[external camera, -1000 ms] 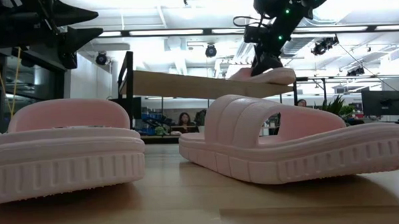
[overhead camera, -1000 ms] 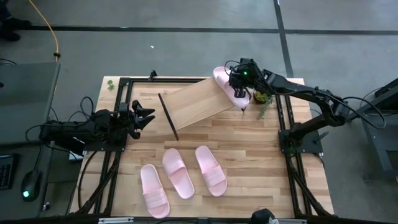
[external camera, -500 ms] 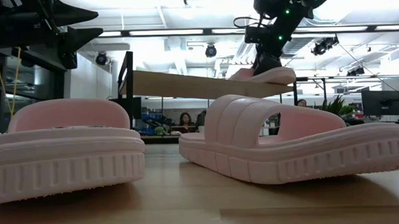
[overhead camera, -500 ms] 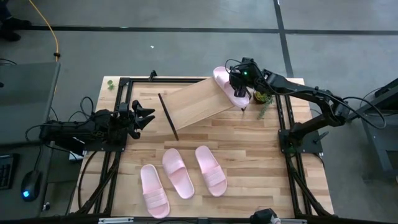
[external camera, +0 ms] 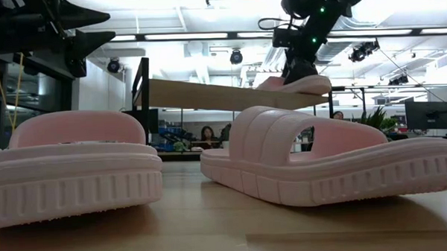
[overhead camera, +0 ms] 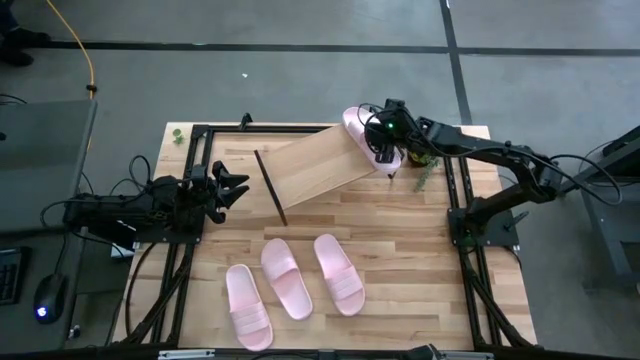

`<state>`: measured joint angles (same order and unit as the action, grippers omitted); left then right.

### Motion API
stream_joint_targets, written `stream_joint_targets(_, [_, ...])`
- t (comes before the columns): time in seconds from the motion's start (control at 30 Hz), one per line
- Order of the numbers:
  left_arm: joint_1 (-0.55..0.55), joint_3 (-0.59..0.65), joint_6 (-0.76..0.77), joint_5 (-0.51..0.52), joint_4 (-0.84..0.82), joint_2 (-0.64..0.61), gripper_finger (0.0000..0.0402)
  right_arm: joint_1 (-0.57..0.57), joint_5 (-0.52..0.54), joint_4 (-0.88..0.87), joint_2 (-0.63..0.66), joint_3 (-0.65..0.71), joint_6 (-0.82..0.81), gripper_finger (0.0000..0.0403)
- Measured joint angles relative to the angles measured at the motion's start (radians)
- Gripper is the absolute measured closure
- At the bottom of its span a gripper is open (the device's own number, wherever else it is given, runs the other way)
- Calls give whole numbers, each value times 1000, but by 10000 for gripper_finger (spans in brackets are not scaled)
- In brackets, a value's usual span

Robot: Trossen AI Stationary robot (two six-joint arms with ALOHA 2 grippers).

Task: Pick and place slides into the shelf
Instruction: Put the pink slipper on the shelf

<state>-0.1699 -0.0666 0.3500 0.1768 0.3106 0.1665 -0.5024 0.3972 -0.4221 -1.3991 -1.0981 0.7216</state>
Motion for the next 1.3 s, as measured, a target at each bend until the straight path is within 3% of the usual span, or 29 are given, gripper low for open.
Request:
stream_joint_targets(0.53, [0, 0, 7, 0, -16, 0, 236, 84, 99, -76, 47, 0, -105, 162])
stream_joint_targets(0.83, [0, 0, 7, 0, -16, 0, 236, 200, 80, -116, 132, 0, -245, 162])
stream_joint_targets(1.3, [0, 0, 7, -19, -15, 0, 236, 419, 11, -113, 137, 0, -544, 162])
